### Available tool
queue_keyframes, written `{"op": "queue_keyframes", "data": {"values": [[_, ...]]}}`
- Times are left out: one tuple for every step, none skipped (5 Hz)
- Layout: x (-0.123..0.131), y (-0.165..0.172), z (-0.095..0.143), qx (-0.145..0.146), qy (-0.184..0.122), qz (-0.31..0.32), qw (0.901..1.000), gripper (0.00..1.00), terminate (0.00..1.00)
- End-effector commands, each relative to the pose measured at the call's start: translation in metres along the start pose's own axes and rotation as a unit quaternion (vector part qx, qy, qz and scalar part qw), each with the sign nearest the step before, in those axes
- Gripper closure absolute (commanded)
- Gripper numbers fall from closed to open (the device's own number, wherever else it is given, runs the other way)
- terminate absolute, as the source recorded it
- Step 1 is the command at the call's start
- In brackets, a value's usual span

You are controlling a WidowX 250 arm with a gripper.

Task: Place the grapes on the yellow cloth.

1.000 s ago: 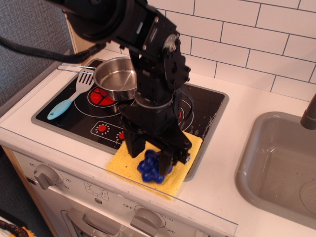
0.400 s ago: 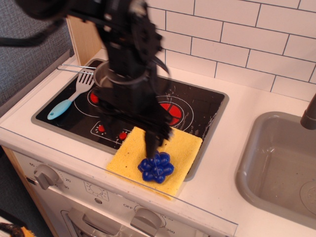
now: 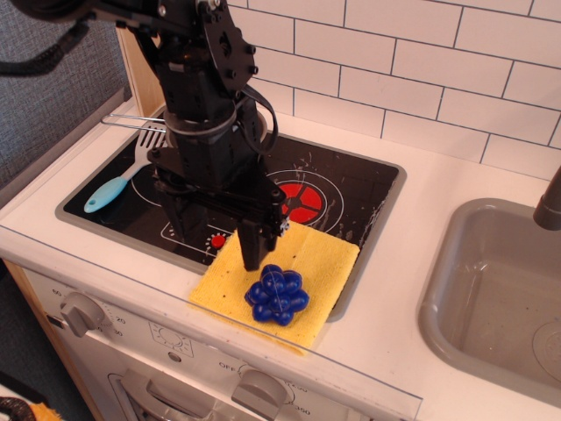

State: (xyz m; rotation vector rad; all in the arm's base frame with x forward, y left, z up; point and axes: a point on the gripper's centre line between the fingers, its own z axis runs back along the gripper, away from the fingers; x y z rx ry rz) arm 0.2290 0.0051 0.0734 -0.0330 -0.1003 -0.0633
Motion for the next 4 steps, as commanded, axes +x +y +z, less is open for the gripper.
{"op": "queue_keyframes", "data": {"values": [[-0.0036,0.0051,0.0131,0.001,-0.016,-0.001,0.9999,0.0,0.0],[-0.0036,0.0051,0.0131,0.001,-0.016,-0.001,0.9999,0.0,0.0],[-0.0036,0.0051,0.0131,0.001,-0.016,-0.001,0.9999,0.0,0.0],[-0.0036,0.0051,0.0131,0.001,-0.016,-0.001,0.9999,0.0,1.0]]}}
